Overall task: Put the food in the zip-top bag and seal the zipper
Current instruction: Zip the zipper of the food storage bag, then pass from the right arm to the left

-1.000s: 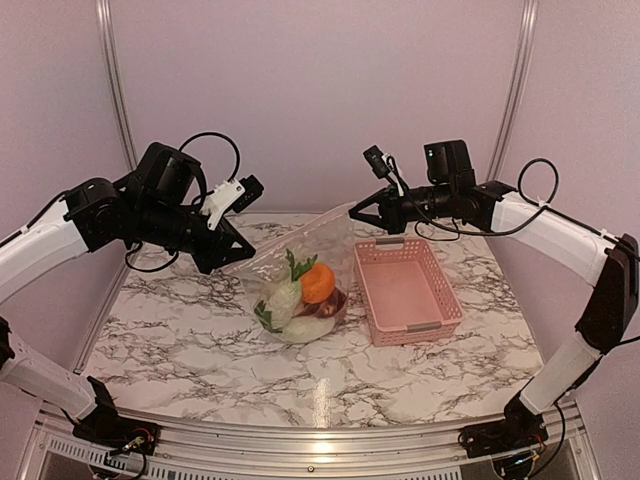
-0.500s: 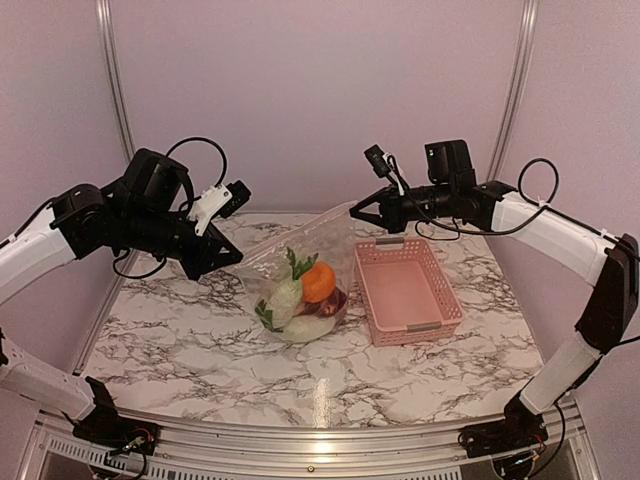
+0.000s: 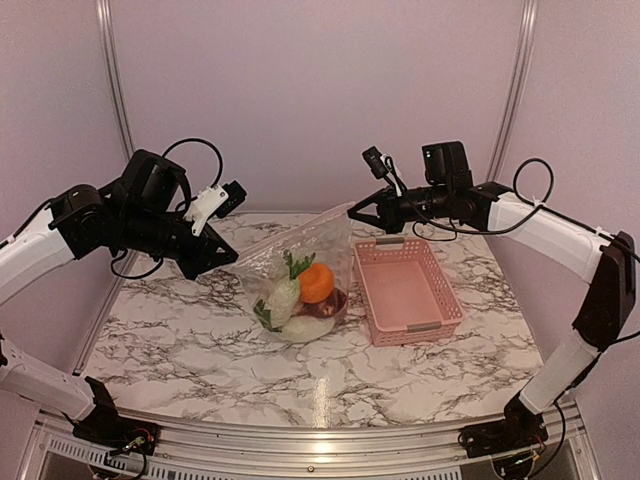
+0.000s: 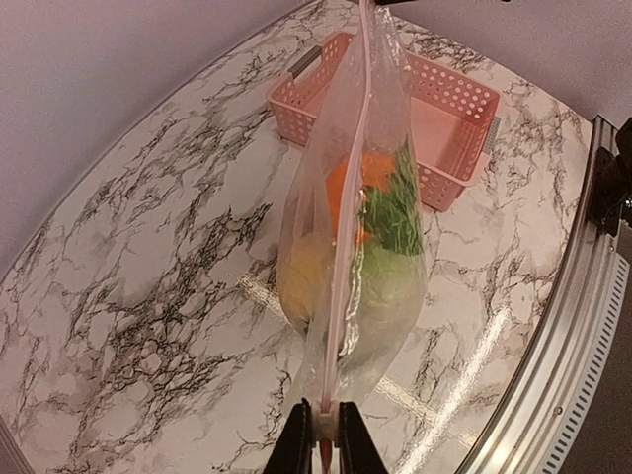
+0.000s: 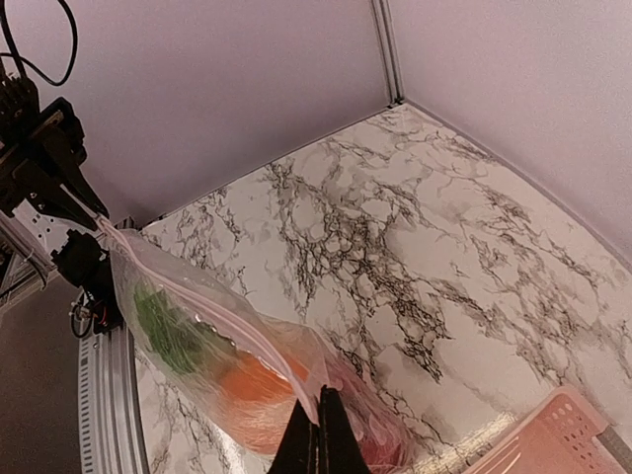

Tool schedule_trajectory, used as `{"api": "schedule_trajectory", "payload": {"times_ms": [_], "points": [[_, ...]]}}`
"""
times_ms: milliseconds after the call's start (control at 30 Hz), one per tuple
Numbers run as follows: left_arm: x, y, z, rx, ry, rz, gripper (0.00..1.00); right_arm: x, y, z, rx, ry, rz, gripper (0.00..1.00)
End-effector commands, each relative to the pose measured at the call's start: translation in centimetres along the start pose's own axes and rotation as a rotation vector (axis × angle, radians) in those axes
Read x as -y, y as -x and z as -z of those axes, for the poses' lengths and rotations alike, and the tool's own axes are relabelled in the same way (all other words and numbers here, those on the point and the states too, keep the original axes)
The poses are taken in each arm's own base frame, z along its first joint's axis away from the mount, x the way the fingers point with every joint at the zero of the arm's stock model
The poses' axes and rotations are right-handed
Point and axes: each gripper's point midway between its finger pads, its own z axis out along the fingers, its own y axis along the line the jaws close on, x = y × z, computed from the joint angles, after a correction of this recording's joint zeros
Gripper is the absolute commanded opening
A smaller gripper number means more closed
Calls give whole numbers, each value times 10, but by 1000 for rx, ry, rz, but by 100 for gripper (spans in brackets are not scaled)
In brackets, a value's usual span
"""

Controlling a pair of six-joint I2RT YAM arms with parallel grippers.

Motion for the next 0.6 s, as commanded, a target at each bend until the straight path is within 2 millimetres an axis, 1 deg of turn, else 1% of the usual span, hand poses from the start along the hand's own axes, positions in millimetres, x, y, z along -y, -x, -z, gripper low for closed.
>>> {"api": "schedule_trajectory", "payload": {"times_ms": [0, 33, 100, 133, 167, 200, 267, 333, 433, 567], "points": [[-10, -20, 9, -67, 42, 10, 2, 17, 13, 6, 38, -47, -2, 0], [-11, -17, 9, -61, 46, 9, 6, 16, 14, 6, 40, -41, -2, 0], [-12, -6, 8, -42, 44, 7, 30, 14, 14, 5, 40, -26, -3, 0], [-13, 1, 6, -31, 45, 13, 40, 12, 15, 5, 45, -14, 0, 0], [-13, 10, 4, -16, 41, 20, 47, 11, 16, 4, 47, -7, 3, 0], [-12, 17, 1, -6, 33, 22, 51, 10, 16, 3, 47, 0, 4, 0], [-11, 34, -5, 18, 12, 25, 55, 8, 15, 1, 42, 12, 1, 0], [-5, 44, -17, 18, -27, 14, 57, 6, 14, -1, 37, 22, 1, 0], [4, 60, -28, 43, -57, -3, 59, 2, 14, -3, 35, 33, 3, 0], [7, 65, -50, 23, -57, -12, 59, -2, 17, -4, 35, 39, 7, 0]]}}
